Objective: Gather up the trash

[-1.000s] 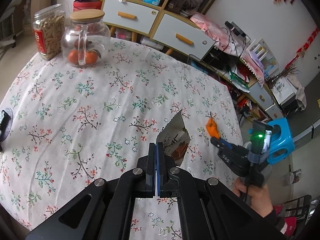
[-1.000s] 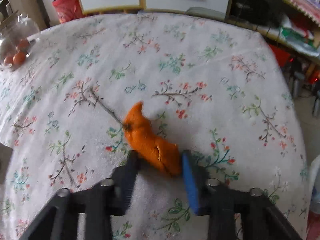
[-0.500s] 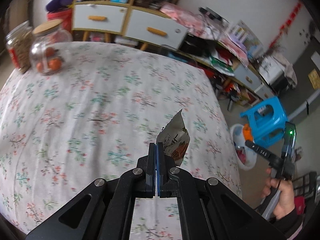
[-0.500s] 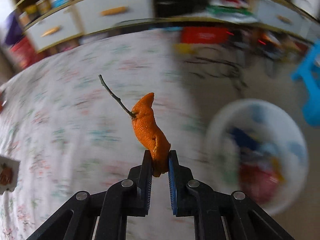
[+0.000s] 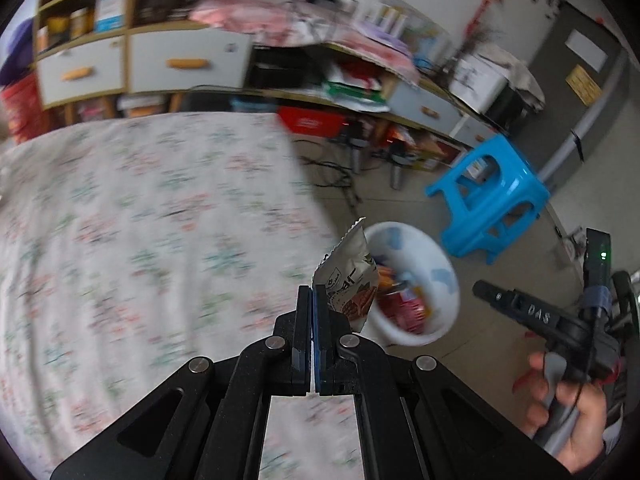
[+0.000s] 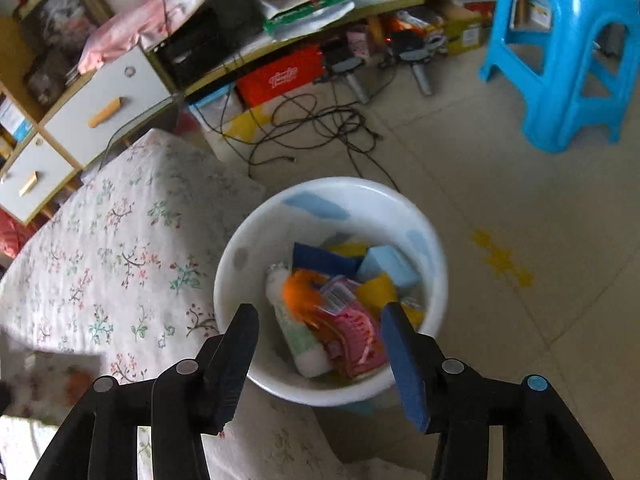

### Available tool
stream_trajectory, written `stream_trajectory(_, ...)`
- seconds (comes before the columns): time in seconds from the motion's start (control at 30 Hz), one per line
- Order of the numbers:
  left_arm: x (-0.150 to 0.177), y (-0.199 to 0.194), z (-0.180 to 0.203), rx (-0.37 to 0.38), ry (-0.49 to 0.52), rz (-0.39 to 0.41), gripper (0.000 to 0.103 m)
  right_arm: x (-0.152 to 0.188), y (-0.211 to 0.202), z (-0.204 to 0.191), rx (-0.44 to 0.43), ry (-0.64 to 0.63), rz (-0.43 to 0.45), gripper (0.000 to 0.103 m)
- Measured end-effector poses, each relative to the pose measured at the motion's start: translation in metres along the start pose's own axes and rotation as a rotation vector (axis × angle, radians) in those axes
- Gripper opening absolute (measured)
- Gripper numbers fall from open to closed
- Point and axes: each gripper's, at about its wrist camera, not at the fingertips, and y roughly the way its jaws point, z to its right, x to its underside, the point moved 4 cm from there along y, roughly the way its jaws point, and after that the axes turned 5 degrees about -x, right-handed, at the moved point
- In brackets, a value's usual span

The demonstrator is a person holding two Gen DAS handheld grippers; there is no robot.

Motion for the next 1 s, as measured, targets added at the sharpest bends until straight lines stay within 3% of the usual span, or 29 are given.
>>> stream_trajectory(0.17,-0.009,0.028,0.045,0.005,0.061,0.022,0.000,0.002,-0.012,0.019,0.039,0.040,-0.010,0.056)
stream_trajectory(0.27,-0.016,0.044,0.065,0.085,0.107,0.035,0.003,0.003,-0.017,0.032,0.051,0.068,-0.006,0.056)
stream_trajectory(0.3,-0.018,0.049,0.067,0.074,0.120,0.022,0.006,0.003,-0.018,0.037,0.056,0.084,-0.005,0.056)
stream_trajectory(0.37,-0.019,0.053,0.063,-0.011,0.125,0.020,0.040,0.003,-0.021,0.045,0.058,0.112,-0.001,0.056)
stream_trajectory(0.4,-0.019,0.051,0.059,-0.034,0.119,0.023,0.074,0.003,-0.023,0.047,0.056,0.122,0.004,0.056)
stream_trajectory(0.43,-0.018,0.046,0.053,-0.061,0.110,0.043,0.084,0.003,-0.024,0.048,0.055,0.126,0.005,0.059)
stream_trajectory(0.5,-0.016,0.038,0.042,-0.097,0.110,0.064,0.085,0.003,-0.027,0.046,0.051,0.125,0.008,0.062)
stream_trajectory(0.67,-0.002,0.020,0.000,-0.206,0.122,0.025,0.088,0.006,-0.032,0.027,0.043,0.103,0.011,0.066)
stream_trajectory(0.93,0.026,-0.030,-0.062,-0.276,0.072,0.018,0.099,0.023,-0.039,-0.026,0.037,0.056,-0.002,0.082)
stream_trajectory(1.0,0.036,-0.045,-0.077,-0.290,0.060,0.018,0.100,0.033,-0.044,-0.043,0.051,0.024,0.000,0.090)
